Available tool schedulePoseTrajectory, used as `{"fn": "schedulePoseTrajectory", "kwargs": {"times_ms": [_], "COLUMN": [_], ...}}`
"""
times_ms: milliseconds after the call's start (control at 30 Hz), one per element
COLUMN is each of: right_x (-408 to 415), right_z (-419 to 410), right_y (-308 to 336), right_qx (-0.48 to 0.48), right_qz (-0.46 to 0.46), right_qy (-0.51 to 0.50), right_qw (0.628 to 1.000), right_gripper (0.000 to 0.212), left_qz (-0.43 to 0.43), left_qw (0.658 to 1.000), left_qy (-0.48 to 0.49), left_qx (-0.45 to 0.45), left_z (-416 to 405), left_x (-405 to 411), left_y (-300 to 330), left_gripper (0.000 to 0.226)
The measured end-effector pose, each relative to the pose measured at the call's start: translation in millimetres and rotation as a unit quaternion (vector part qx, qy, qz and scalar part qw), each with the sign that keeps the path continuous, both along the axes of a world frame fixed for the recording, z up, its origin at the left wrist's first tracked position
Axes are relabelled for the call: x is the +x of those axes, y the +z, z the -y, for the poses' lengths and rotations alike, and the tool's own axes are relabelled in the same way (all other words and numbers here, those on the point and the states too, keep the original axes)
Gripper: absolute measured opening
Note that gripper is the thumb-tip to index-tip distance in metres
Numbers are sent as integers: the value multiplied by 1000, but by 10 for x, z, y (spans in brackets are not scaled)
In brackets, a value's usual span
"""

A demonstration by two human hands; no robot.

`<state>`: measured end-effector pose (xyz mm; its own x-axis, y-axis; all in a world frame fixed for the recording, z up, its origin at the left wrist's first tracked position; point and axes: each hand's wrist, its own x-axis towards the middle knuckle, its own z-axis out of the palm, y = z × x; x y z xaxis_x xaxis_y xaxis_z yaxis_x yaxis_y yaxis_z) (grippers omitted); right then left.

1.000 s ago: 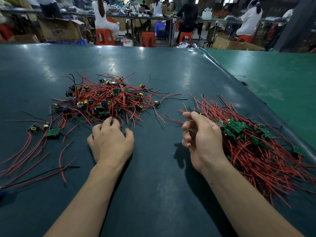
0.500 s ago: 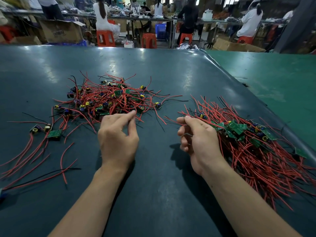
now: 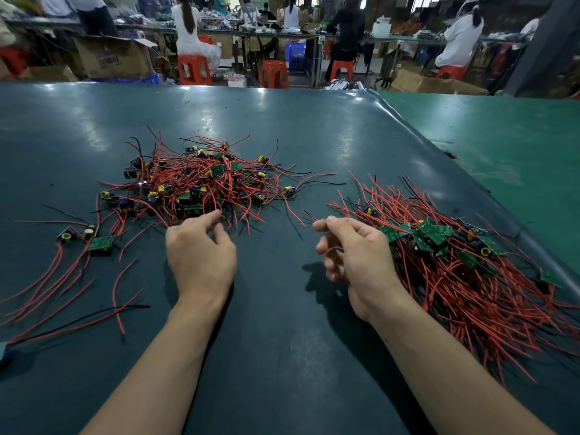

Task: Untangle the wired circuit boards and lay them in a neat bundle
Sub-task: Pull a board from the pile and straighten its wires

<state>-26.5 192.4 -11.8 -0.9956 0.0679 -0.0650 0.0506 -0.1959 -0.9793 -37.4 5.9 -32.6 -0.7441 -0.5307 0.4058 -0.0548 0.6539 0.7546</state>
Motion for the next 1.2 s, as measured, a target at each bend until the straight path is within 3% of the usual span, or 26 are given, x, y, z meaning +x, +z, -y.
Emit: {"fn": "schedulePoseTrajectory", "kwargs": {"times_ms": [233, 333, 433, 567, 667, 767, 867, 967, 1100, 1200], "right_x": [-10, -16, -20, -4, -6, -14, 13, 1, -58, -67], "right_z": [22, 50, 68, 97, 99, 81, 75, 71, 55, 92], "right_y": [-24, -60, -95, -156, -166, -165, -134, -113, -93, -59], "right_qx": [18, 45, 85, 227, 255, 307, 337, 275, 181, 35], "right_qz": [-6, -22, -51, -111, -131, -174, -250, -217, -183, -152], "right_qy": [-1, 4, 17, 40, 59, 98, 87, 48, 72, 45], "right_qw": [1000, 999, 995, 967, 956, 931, 904, 935, 964, 987], "right_gripper": [25, 22, 6, 30, 37, 60, 47, 44, 58, 28], "left_qz": [-126, -188, -234, -263, -280, -279, -258, -249, -230, -188], "left_qw": [987, 976, 964, 946, 928, 901, 870, 871, 857, 845], "left_qy": [-21, -73, -126, -178, -232, -323, -420, -423, -460, -496], "left_qx": [100, 79, 12, -60, -87, -70, -22, 6, 26, 62], "left_z": [-141, -196, -238, -246, -262, -380, -525, -530, -530, -605], "left_x": [55, 96, 129, 148, 185, 276, 360, 349, 359, 390], "left_y": [94, 69, 71, 87, 111, 118, 89, 82, 57, 12], "left_gripper": [24, 21, 24, 16, 13, 14, 10, 12, 11, 17]}}
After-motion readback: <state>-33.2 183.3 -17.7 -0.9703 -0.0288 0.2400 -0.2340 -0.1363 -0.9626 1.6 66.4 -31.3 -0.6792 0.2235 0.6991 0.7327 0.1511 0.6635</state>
